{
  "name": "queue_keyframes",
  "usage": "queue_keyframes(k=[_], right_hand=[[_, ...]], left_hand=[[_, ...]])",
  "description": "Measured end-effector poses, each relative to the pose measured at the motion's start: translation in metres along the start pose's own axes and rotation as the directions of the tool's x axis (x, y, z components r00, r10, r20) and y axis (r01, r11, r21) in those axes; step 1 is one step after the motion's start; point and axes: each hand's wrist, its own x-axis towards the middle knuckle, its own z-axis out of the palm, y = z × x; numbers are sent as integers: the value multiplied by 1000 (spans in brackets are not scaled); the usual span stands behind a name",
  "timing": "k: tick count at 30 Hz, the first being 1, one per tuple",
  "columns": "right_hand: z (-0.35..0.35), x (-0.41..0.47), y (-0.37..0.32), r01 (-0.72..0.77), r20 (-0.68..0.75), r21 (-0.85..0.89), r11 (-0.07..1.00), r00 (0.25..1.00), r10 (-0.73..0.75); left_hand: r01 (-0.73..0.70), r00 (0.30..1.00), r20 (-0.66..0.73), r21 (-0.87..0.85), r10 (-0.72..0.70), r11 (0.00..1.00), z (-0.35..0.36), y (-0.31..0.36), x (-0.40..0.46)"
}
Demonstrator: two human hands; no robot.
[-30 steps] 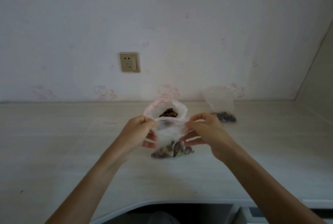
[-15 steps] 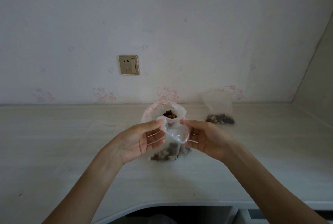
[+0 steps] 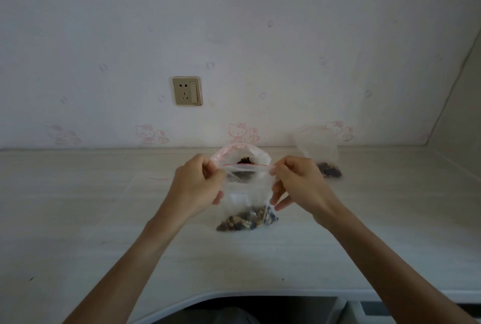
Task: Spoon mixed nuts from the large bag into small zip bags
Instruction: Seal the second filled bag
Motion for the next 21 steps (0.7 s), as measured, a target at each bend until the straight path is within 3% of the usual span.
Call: queue_keyframes(k=[2,3,6,8,10,16,21], right_hand=[[-6,2,-1,-140,151,250,958,983,104],[-10,3,1,-180,227,335,925,968,106],[-16,8,10,-299,376,533,791,922,95],[-18,11,16,-357,413,609,708,905,102],[-18,13,23,-359,425,637,683,902,78],[-16,15,23,-233,328,586,776,944,35],[-11,12,5,-18,1,332,943,1000,19]], left_hand=[[245,960,202,-288,-192,926,-1,5,-4],[326,928,303,-374,-218,868,-3,6,-5],[473,844,510,-559,-167,680,-9,3,-4],[532,817,562,-644,-133,550,-12,1,-4],[540,814,570,-674,-110,504,-11,-2,-5],[432,878,468,-678,-104,595,-3,-1,-6],[287,949,276,-559,-152,778,0,10,-3]])
